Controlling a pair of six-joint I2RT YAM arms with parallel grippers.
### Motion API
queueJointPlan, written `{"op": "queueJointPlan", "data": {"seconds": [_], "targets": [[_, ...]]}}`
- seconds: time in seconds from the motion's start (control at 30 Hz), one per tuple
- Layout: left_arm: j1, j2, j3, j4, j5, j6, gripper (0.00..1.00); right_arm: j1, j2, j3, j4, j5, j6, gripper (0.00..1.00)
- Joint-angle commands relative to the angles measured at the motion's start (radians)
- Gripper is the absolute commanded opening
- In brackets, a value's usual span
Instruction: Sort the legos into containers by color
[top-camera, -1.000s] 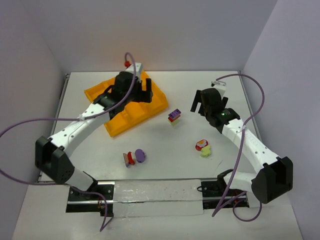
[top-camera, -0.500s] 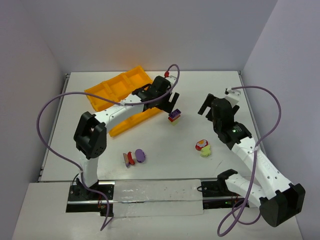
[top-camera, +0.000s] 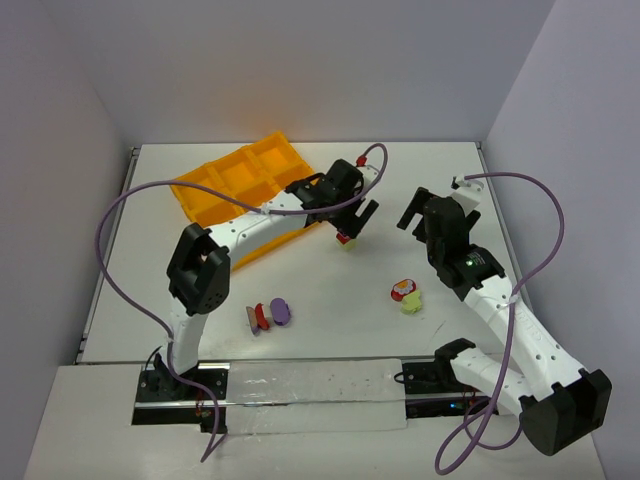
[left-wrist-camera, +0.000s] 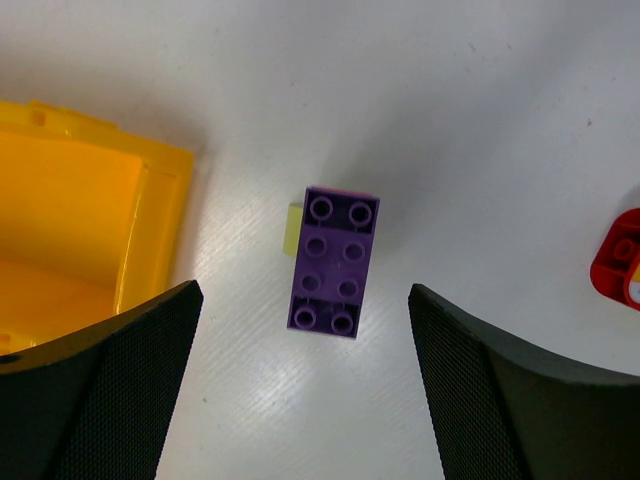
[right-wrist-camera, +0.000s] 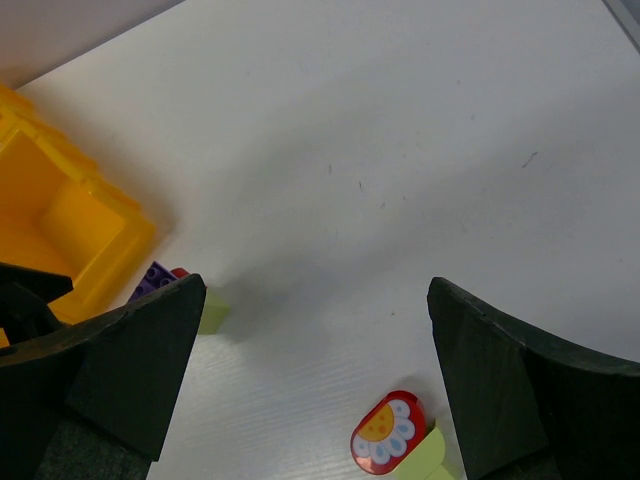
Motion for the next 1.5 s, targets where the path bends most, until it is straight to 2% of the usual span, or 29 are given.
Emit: {"op": "queueJointPlan", "data": {"seconds": [0.0, 0.6, 0.77, 0.9, 1.27, 1.4, 1.47], "targets": [[-0.008, 0.077, 0.116, -0.068, 0.017, 0.033, 0.91, -0.003, -0.013, 0.028, 0.016, 0.035, -0.003, 1.00], [-0.009, 0.104, 0.121, -0.060, 0.032, 0.043, 0.74, -0.004, 0.000, 0.040, 0.005, 0.041, 0.021, 1.00], [-0.008, 0.087, 0.104, -0.049, 0.041, 0.038, 0.72, -0.005, -0.001, 0.041, 0.000, 0.043, 0.025, 1.00], [-0.009, 0.077, 0.098, -0.041, 0.052, 0.038, 0.64, -0.005, 0.000, 0.045, -0.003, 0.050, 0.027, 1.00], [-0.008, 0.080, 0.088, -0.036, 0.071, 0.033, 0.62, -0.005, -0.005, 0.060, -0.009, 0.084, -0.001, 1.00], [-0.009, 0.075, 0.077, -0.022, 0.071, 0.028, 0.59, -0.008, -0.001, 0.077, -0.010, 0.095, -0.015, 1.00], [-0.009, 0.075, 0.078, -0.019, 0.075, 0.025, 0.54, -0.008, 0.000, 0.083, -0.009, 0.095, -0.016, 1.00]]}}
